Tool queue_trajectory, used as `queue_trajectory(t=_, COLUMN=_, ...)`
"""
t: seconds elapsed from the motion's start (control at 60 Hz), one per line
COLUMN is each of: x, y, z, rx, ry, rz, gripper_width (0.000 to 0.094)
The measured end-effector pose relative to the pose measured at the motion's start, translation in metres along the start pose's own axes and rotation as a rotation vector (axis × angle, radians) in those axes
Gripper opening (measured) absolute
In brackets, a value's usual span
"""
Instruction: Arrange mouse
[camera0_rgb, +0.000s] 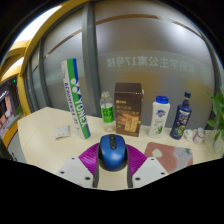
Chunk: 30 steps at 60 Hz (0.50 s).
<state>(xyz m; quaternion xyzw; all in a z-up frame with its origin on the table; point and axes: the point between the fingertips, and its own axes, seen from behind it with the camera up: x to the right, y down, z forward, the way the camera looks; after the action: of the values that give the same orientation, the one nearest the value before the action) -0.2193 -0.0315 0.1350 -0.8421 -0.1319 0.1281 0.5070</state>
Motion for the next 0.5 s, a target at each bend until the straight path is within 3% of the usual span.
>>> queue_trajectory(t=0.133, x=0.091, y=-0.03, z=0.005, rx=0.035, ry=0.133, rz=0.063, gripper_width=0.0384)
queue_trajectory(t=0.35, x=0.208, y=0.068, z=0.044, rx=-0.157, ry=0.289, rz=0.114, gripper_width=0.0383)
queue_trajectory(t=0.5, x=0.231, y=0.101, z=0.055, rx=-0.208, ry=0.312, rz=0.132, gripper_width=0.0391)
